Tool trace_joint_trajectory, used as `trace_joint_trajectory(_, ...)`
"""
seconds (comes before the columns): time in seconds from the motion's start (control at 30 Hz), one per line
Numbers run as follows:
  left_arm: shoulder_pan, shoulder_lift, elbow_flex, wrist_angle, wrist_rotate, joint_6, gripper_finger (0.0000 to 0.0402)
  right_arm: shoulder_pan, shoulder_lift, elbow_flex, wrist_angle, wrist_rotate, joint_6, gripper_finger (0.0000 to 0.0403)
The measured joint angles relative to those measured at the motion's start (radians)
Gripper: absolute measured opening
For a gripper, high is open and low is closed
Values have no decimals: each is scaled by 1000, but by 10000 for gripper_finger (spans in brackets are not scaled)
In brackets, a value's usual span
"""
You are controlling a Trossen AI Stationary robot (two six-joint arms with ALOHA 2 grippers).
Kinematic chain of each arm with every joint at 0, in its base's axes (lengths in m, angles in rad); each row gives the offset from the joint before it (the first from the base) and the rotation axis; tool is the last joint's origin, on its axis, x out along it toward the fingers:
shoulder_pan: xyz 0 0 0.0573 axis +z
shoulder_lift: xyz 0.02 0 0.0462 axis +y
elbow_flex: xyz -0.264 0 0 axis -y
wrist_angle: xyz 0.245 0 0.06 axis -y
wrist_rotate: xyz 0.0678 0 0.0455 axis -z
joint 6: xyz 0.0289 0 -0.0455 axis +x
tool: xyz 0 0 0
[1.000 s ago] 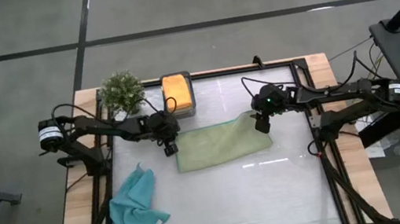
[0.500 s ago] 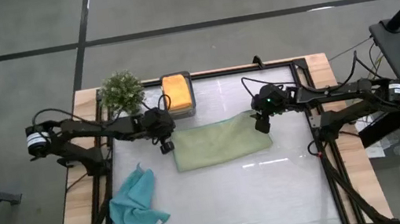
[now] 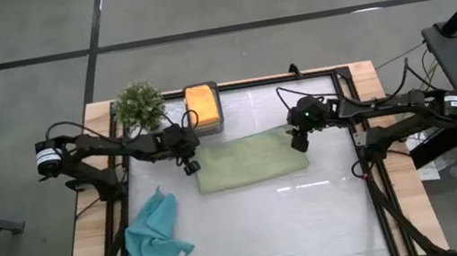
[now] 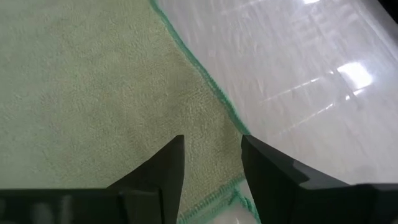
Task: Fold microfiber towels
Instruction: Fold the green towel
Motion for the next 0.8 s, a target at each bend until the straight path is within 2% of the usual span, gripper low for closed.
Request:
trace_joint_trajectory(0.13,0,0,0,29,0,-1,0,2,0,12,3,-10,4,138)
trace_joint_trajectory(0.3,0,-2,6,85,32,29,0,3,0,17,20,-89,23,120)
trace_joint_trajectory(0.47,1,-2,21,76,47,34,25,7,1,14,69,-87,81,93)
trace_joint_trajectory(0.67,1,-9,41,-8,-84,52,53,43,2,-9,170,-88,91,55)
trace_joint_trajectory(0.8,1,-17,48,-64,-100,53,54,62,2,-14,199,-88,100,34)
